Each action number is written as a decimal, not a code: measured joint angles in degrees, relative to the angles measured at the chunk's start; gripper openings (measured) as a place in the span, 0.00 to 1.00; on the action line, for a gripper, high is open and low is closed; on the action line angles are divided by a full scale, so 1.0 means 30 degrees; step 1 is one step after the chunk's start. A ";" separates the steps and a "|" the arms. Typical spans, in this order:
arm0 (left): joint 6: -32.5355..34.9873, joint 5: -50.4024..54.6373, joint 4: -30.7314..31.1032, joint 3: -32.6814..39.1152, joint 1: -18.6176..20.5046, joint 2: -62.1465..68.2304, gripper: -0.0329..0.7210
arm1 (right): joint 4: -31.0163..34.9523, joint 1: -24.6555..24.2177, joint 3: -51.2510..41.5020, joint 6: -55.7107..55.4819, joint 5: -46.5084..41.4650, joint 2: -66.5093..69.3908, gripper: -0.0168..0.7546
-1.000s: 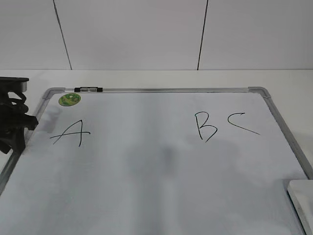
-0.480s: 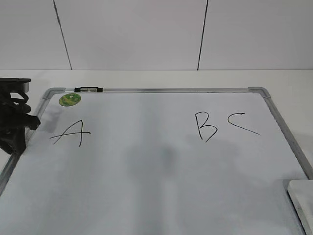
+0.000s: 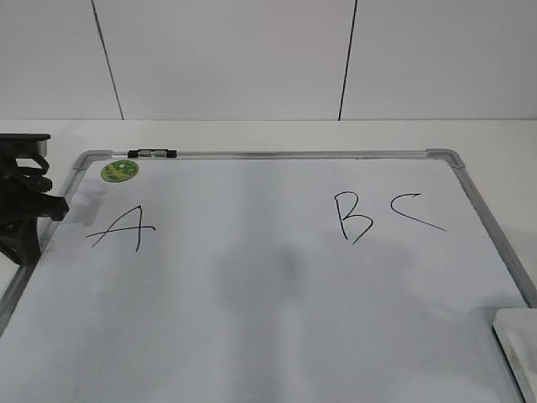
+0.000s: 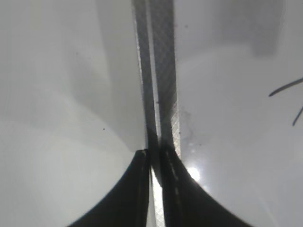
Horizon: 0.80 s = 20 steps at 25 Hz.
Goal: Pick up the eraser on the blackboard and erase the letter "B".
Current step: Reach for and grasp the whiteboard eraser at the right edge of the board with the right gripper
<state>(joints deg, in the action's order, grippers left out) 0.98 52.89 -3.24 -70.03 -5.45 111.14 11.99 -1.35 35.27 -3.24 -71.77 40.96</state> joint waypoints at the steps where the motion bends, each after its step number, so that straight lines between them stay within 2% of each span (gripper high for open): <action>1: 0.0000 0.0000 0.0000 0.0000 0.0000 0.0000 0.09 | 0.0000 0.0000 0.0000 0.0000 0.0000 0.0212 0.81; 5: 0.0000 0.0000 0.0000 0.0000 0.0000 0.0000 0.09 | 0.0000 0.0000 0.0000 0.0000 0.0067 0.1529 0.85; 12: 0.0000 -0.0035 -0.0133 0.0000 0.0000 0.0000 0.09 | -0.0564 0.0000 0.0000 0.0536 0.0318 0.4555 0.86; 20: 0.0000 -0.0035 -0.0133 0.0000 0.0000 0.0000 0.09 | -0.0445 0.0000 0.0041 0.1332 0.2442 0.7832 0.86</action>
<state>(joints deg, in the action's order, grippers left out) 0.98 52.78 -3.64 -70.03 -5.45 111.14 10.66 -1.35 35.39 0.75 -64.45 64.46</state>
